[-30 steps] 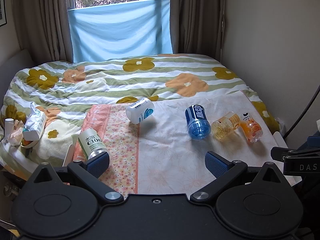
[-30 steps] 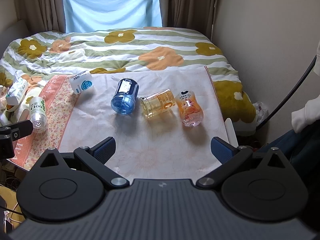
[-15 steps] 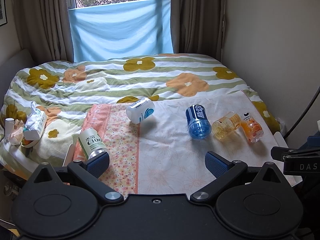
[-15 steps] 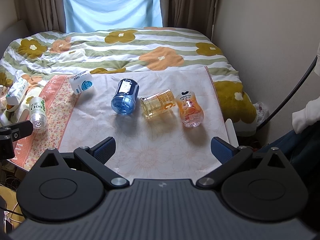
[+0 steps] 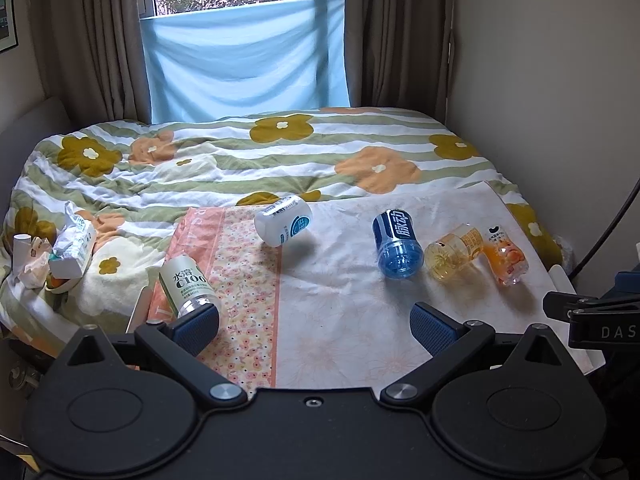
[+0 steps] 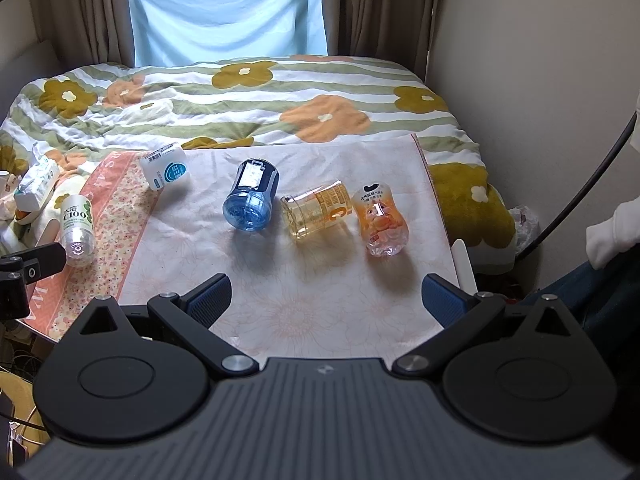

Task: Flip cup upright
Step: 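Move the left gripper to the white blue-labelled cup and close on it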

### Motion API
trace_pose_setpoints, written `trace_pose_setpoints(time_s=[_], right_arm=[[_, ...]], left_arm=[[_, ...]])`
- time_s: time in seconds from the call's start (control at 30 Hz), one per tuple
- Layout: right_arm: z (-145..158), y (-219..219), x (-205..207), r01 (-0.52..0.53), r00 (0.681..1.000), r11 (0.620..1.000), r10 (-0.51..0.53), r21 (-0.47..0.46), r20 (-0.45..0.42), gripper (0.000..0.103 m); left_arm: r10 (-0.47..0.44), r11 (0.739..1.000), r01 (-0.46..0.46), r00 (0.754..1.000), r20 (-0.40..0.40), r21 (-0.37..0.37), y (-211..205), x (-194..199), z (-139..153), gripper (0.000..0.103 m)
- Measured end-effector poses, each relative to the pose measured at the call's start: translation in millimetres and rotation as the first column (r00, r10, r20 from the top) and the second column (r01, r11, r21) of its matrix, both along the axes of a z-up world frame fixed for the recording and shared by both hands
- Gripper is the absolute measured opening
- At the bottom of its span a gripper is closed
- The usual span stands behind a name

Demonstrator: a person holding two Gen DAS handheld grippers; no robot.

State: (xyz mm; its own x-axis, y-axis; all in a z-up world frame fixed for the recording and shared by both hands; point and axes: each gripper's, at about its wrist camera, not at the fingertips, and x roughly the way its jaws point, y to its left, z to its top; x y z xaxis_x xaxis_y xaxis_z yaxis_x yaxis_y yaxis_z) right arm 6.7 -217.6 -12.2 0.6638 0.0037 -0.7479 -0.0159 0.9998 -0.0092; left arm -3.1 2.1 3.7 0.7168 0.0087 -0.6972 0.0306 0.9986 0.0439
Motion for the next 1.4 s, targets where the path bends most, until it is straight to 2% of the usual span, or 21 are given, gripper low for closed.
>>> trace_pose_setpoints(time_s=[0.37,0.6,0.8,1.07,1.4], right_arm=[[1.5,-8.5,13.5,-0.068,0.997,0.997,0.068,0.023,-0.026,0.103],[-8.3,-9.8,40.8,-0.147,0.989,0.988,0.149,0.05,-0.026,0.103],[-23.2,-1.6,63.2,-0.152,0.987,0.987,0.154,0.056,-0.042,0.103],[-50.0,9.7,96.7,-0.056,0.994,0.995,0.064,0.085,-0.089,0.103],[-82.8,31.5,135.9,0.046,0.984,0.995,-0.031,0.086,-0.173,0.103]], left_arm=[[0.048,0.999,-0.048,0.999,-0.016,0.017,-11.7,7.7,4.7,0.103],[0.049,0.996,-0.049,0.999,0.002,0.076,-14.3,42.1,7.8,0.103],[-0.024,0.994,0.024,1.0,-0.007,0.108,-4.4,89.6,1.7,0.103],[-0.127,0.979,0.137,0.989,-0.073,0.153,16.0,173.3,-28.4,0.103],[-0.254,0.939,0.294,0.942,-0.218,0.177,35.4,264.3,-84.9,0.103]])
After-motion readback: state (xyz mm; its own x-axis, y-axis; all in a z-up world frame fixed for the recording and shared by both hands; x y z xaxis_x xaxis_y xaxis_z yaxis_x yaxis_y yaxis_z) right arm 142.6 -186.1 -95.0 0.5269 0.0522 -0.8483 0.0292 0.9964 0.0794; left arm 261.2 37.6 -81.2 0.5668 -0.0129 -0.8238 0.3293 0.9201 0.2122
